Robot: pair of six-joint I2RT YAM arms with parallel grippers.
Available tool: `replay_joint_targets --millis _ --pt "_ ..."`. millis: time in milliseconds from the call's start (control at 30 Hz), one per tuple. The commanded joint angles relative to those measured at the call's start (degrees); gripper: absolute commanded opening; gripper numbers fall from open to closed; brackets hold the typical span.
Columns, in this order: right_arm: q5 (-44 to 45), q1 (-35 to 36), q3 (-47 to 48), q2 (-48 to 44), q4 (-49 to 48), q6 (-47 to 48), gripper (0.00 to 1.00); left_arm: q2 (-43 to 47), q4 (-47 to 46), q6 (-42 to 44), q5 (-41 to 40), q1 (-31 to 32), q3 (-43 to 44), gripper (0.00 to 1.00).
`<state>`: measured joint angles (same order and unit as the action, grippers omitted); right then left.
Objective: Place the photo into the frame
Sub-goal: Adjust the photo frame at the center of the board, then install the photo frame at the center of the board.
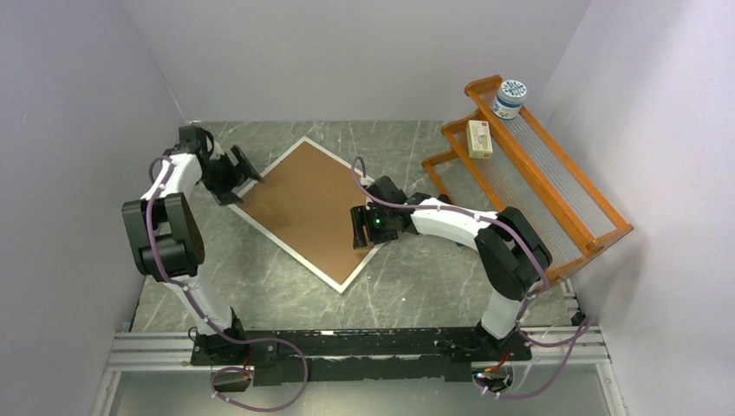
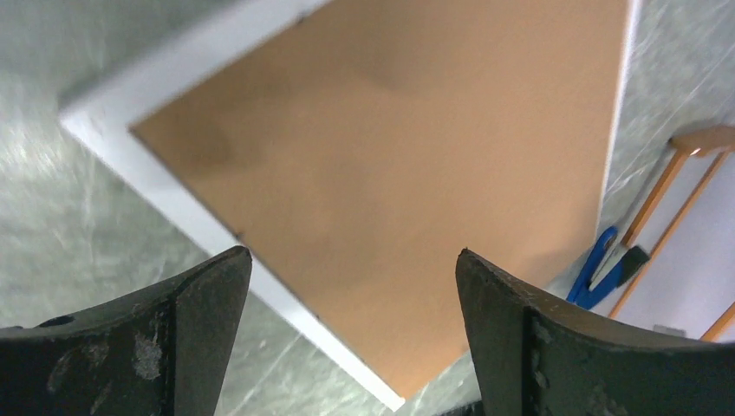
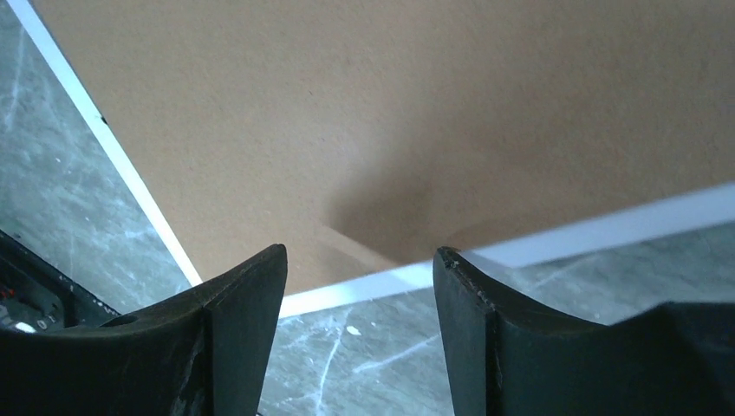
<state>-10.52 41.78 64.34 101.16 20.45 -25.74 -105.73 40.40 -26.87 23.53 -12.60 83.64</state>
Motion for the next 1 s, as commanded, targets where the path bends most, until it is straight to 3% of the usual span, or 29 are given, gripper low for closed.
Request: replay_joint_targets --millis 0,300,500,700,867,967 --pt "3.81 0.07 -3.66 -4.47 -1.30 -3.00 0.66 5.62 -2.37 -2.31 4.18 0.87 -9.52 0.90" --pt "5.11 -0.20 -6.99 -6.15 -3.58 -8.61 0.58 14.02 -5.45 -8.32 5.39 6.27 -24.47 0.60" --pt "2.08 -0.58 -9.04 -4.59 -8.54 -10.47 0.56 15.34 -7.41 -10.90 3.68 9.04 -29.84 0.54" --pt "3.11 -0.60 -7.27 -3.07 -8.58 -10.52 0.42 13.94 -4.18 -11.08 -1.87 11.31 -30.37 0.51" --pt "3.86 -0.57 -5.94 -1.73 -5.91 -9.90 0.51 10.93 -5.16 -11.53 -3.69 13.02 -31.59 0.58" --pt "4.09 -0.57 -6.16 -1.96 -5.96 -10.20 0.52 9.38 -4.31 -11.97 -6.57 14.45 -31.67 0.54"
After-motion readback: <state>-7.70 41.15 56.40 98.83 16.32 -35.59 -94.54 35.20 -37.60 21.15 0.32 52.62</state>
